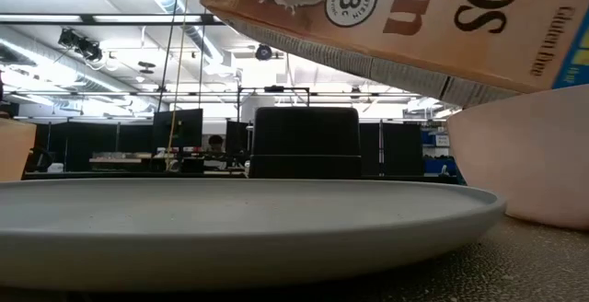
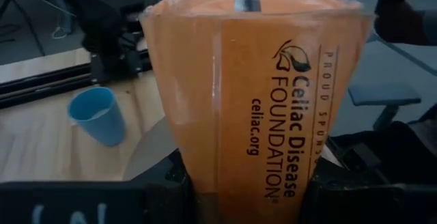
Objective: Arrange a breakfast setting
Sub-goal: Pour the cereal from the cereal box into the orange bowl
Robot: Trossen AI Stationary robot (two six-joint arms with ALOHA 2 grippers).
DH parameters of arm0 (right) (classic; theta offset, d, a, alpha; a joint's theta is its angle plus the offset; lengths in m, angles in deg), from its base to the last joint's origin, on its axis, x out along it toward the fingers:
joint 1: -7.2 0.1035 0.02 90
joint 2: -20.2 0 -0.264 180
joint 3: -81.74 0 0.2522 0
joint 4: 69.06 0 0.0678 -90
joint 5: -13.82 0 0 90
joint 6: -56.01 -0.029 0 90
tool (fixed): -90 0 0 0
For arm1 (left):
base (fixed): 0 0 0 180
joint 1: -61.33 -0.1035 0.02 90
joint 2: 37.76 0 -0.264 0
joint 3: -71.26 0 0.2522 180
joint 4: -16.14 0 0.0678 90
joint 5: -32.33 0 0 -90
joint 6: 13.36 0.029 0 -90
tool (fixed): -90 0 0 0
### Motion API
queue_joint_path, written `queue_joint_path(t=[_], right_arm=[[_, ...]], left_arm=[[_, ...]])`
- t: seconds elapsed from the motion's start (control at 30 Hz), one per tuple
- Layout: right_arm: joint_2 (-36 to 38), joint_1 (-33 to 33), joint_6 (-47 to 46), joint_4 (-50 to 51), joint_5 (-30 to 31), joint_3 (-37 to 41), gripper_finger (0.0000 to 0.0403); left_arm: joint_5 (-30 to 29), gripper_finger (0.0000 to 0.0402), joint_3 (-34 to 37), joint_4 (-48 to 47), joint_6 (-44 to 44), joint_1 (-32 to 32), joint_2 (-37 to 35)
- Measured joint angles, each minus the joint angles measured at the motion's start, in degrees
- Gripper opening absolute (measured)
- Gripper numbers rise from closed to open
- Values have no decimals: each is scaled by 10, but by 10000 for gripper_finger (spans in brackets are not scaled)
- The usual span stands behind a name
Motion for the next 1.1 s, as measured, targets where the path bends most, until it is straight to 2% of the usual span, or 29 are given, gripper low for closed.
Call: queue_joint_path(t=[0.1,0.2,0.3,0.43,0.53,0.63,0.77,0.87,1.0,1.1], right_arm=[[-10,-1,23,-29,-30,0,9],[-1,-1,-4,5,9,0,9],[-13,-5,10,-28,-25,0,9],[-8,-5,-14,10,15,0,9],[-14,-7,16,-38,-33,0,9],[-2,-7,14,-19,-5,0,9],[6,-14,13,-41,-41,0,9],[9,-13,-2,-24,-4,0,9],[0,-15,25,-56,-52,0,9],[3,-16,9,-42,-24,0,9]], left_arm=[[8,146,0,-2,0,-2,-1],[-2,146,0,-2,0,-1,0],[9,146,0,-3,0,-1,-1],[-2,146,0,-7,3,2,0],[7,146,0,-8,17,0,0],[2,146,0,-12,28,1,0],[6,146,0,-15,23,2,-1],[0,146,0,-17,12,11,-1],[5,146,0,-22,-1,18,-1],[2,146,0,-26,-4,19,-1]])
